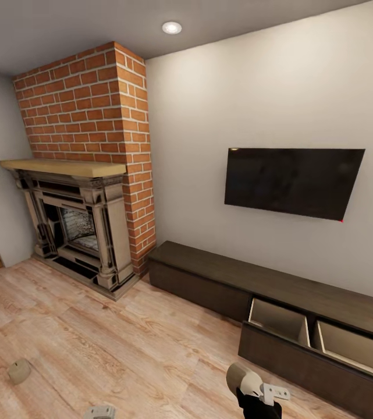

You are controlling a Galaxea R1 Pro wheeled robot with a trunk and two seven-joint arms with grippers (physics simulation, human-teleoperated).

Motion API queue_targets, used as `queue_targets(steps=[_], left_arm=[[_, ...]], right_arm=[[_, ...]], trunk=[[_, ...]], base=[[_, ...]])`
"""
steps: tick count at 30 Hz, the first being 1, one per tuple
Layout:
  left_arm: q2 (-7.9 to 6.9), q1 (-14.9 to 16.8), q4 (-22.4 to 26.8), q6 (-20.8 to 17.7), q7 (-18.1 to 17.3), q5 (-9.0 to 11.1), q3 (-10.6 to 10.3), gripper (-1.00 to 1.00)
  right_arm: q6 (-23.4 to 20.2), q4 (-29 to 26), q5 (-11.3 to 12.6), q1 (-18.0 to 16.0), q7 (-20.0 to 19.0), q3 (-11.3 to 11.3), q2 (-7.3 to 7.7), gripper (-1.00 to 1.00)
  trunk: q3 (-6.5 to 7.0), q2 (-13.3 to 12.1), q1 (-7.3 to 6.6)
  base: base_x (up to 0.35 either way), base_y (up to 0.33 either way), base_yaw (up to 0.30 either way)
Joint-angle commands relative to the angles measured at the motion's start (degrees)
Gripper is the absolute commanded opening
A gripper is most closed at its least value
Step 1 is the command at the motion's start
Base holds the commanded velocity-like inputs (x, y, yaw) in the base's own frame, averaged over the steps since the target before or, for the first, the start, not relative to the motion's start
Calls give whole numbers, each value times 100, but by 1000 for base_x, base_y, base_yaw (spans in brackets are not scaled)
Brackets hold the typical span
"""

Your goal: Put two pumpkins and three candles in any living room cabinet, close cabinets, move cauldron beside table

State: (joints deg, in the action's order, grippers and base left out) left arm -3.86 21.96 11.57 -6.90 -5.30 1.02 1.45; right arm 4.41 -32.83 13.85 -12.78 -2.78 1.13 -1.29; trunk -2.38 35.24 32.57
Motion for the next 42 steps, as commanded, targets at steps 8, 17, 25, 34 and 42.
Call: queue_targets(steps=[8,17,25,34,42], left_arm=[[0,2,11,196,-23,-21,13,100],[7,2,11,214,-23,-23,13,100],[8,2,7,165,-23,-23,13,100],[8,2,4,-62,9,-16,15,100],[0,2,4,-358,10,-15,20,100]], right_arm=[[24,5,65,-5,-30,10,-2,-100],[24,11,65,-5,-29,10,-2,-100],[24,14,65,-5,-22,10,-2,-100],[24,22,60,-5,-14,14,-12,-100],[24,26,37,-5,3,18,-19,-100]], trunk=[[-155,332,178],[-317,693,376],[-460,1014,552],[-622,1375,749],[-765,1696,925]], base=[[0,0,0],[0,0,0],[0,0,0],[0,0,0],[0,0,0]])
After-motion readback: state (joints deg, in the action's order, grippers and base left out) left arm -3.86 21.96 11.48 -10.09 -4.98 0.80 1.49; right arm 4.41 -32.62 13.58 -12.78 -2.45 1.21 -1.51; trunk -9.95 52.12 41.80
